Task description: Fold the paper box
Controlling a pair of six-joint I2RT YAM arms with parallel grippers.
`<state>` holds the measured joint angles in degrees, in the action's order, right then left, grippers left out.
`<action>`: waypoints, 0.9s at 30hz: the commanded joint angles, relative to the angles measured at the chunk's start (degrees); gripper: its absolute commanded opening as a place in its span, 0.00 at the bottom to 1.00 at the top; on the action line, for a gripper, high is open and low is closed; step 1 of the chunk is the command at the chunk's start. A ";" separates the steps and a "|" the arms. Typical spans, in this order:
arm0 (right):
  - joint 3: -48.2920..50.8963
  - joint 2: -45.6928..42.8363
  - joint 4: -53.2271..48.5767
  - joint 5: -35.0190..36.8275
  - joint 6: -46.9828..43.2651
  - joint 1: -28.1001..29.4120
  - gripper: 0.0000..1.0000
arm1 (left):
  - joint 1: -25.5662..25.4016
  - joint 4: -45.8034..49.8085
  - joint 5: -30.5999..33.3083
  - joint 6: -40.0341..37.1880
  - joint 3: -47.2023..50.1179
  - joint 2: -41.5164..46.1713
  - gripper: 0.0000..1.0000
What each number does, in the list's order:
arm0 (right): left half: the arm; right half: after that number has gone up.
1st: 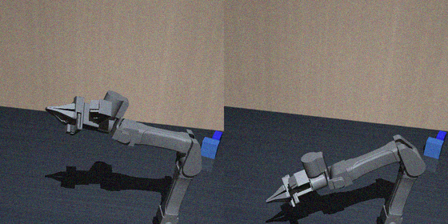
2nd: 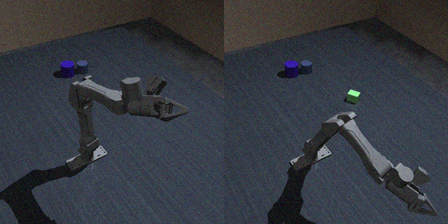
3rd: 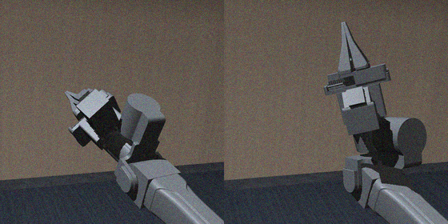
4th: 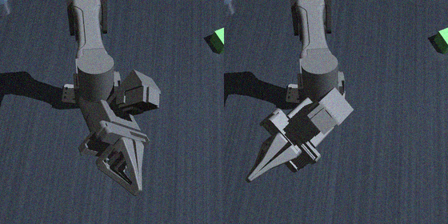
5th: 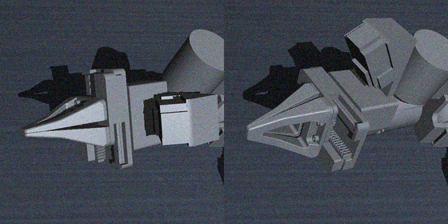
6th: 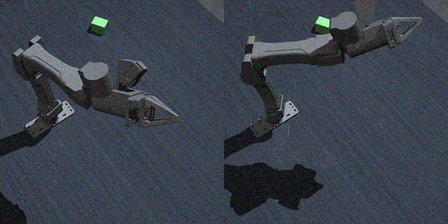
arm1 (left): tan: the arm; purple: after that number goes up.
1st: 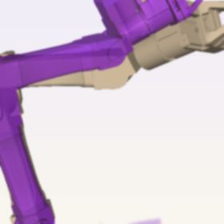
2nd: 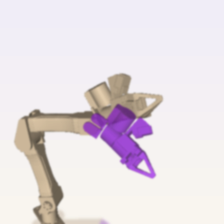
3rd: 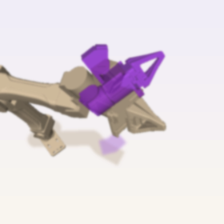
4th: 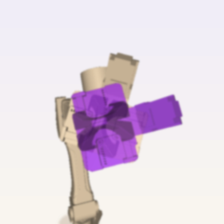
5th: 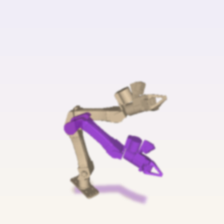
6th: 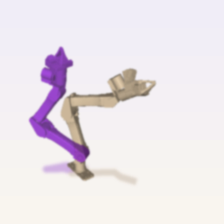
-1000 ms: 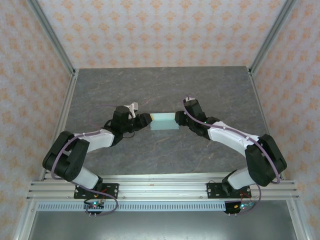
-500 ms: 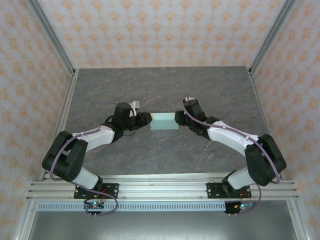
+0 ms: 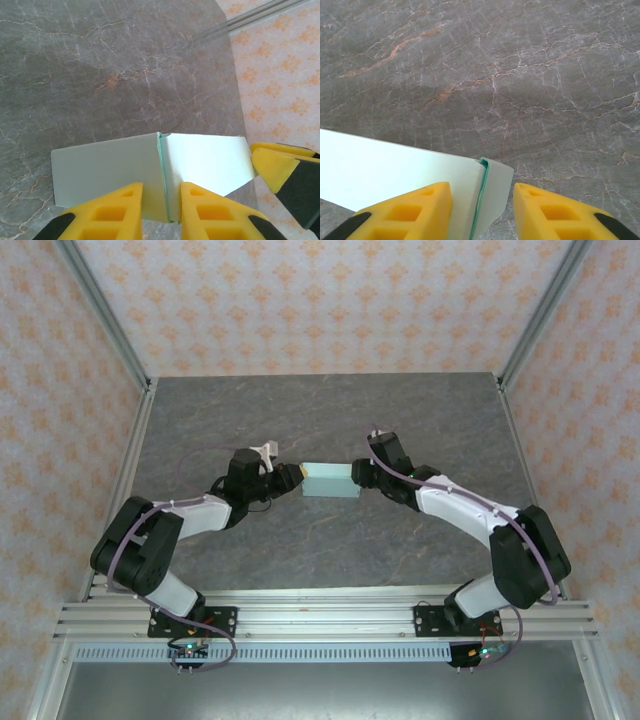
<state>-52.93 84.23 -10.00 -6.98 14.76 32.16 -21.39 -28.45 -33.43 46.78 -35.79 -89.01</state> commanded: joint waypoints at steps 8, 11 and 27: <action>-4.10 2.82 -5.49 -9.01 -0.69 -3.44 0.42 | -1.05 19.40 4.95 -2.31 0.53 -1.34 0.23; -4.06 3.23 -4.56 -12.31 0.27 -4.76 0.42 | -1.45 20.12 5.21 -2.66 -0.33 -1.34 0.24; 12.89 8.95 8.49 -26.95 7.03 -11.15 0.23 | -1.99 21.22 6.21 -3.52 0.31 -0.61 0.27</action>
<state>-45.69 87.70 6.55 -35.64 20.99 20.93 -23.00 -18.85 -29.76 44.93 -38.92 -86.87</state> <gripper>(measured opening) 0.241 0.271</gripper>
